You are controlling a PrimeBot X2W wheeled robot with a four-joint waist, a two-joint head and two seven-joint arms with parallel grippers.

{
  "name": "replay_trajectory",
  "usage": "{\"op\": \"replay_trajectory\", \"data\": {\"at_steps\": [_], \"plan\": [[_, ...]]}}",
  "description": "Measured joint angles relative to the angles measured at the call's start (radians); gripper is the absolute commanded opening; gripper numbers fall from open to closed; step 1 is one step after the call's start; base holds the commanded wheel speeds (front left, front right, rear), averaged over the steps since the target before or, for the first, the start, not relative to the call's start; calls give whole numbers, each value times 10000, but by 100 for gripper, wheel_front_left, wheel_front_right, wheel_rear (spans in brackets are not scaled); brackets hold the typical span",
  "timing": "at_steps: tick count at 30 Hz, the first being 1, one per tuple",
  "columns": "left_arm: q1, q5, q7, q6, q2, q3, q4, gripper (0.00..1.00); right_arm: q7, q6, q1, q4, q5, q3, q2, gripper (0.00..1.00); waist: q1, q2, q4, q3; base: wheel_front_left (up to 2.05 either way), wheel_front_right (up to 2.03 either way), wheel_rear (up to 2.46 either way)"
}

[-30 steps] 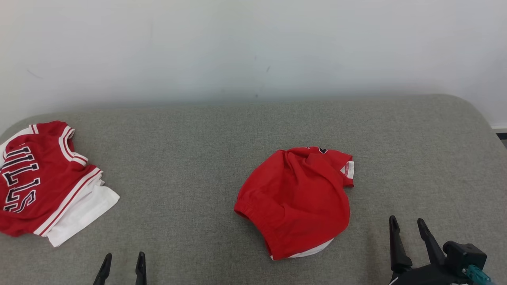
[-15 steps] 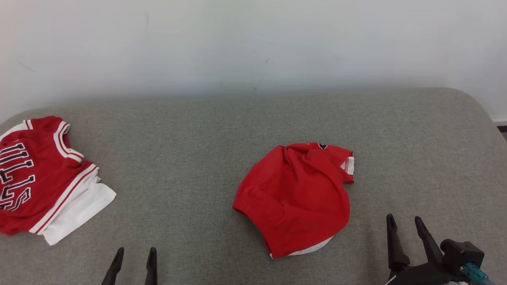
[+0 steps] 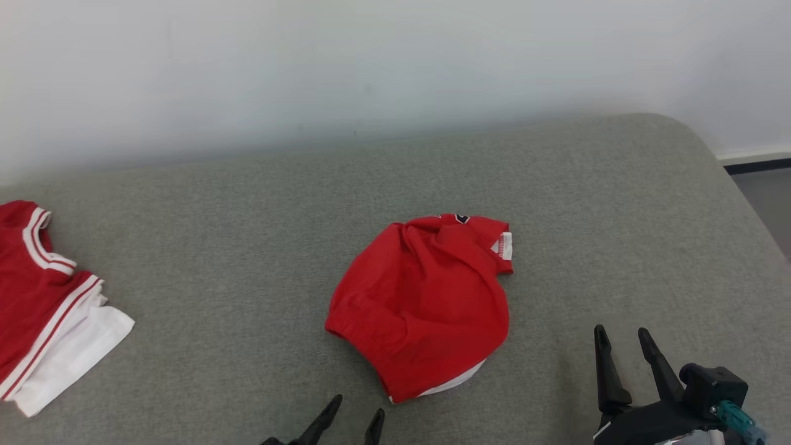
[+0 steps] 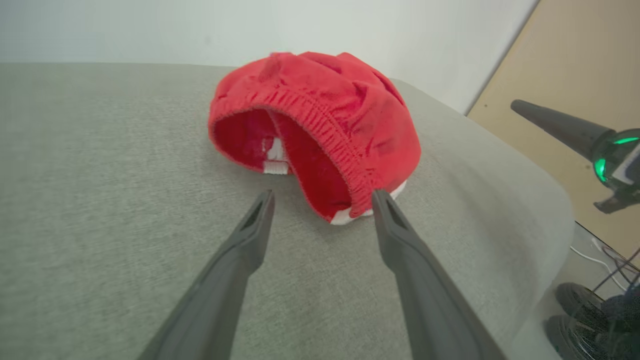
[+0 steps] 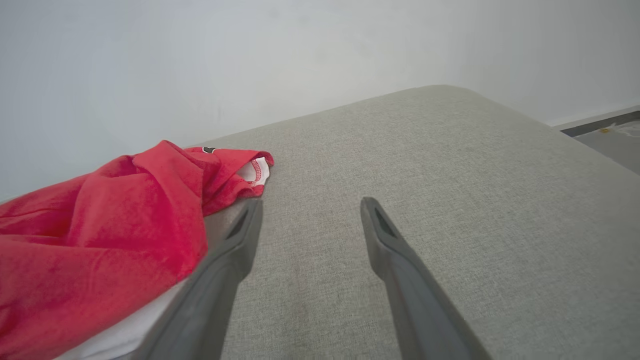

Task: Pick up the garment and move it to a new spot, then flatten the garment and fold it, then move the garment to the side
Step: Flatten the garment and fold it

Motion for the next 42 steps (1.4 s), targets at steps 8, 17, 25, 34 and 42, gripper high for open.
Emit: {"op": "replay_trajectory", "data": {"at_steps": [8,17,25,34,42], "plan": [[-1062,-307,0,0,98,-899,1396,100,-42,0,-165,-31,65,15,0,100,0,0,-982,239,0,0,0],[-1527,-301,0,0,119,-1053,2255,67,-178,0,-169,171,161,35,-2,100,0,0,-1906,493,0,0,0],[-1834,-245,0,0,40,-1248,1693,0,-362,0,-283,487,234,130,2,100,0,0,-1762,610,0,0,0],[-4228,-690,184,0,364,-3434,-343,0,-412,2,-432,700,244,349,0,100,0,0,-1330,454,0,0,0],[-7329,-1584,272,-2,-96,-4257,-1260,0,-366,0,-435,648,374,612,2,100,-1,0,-1432,207,0,0,0]]}}
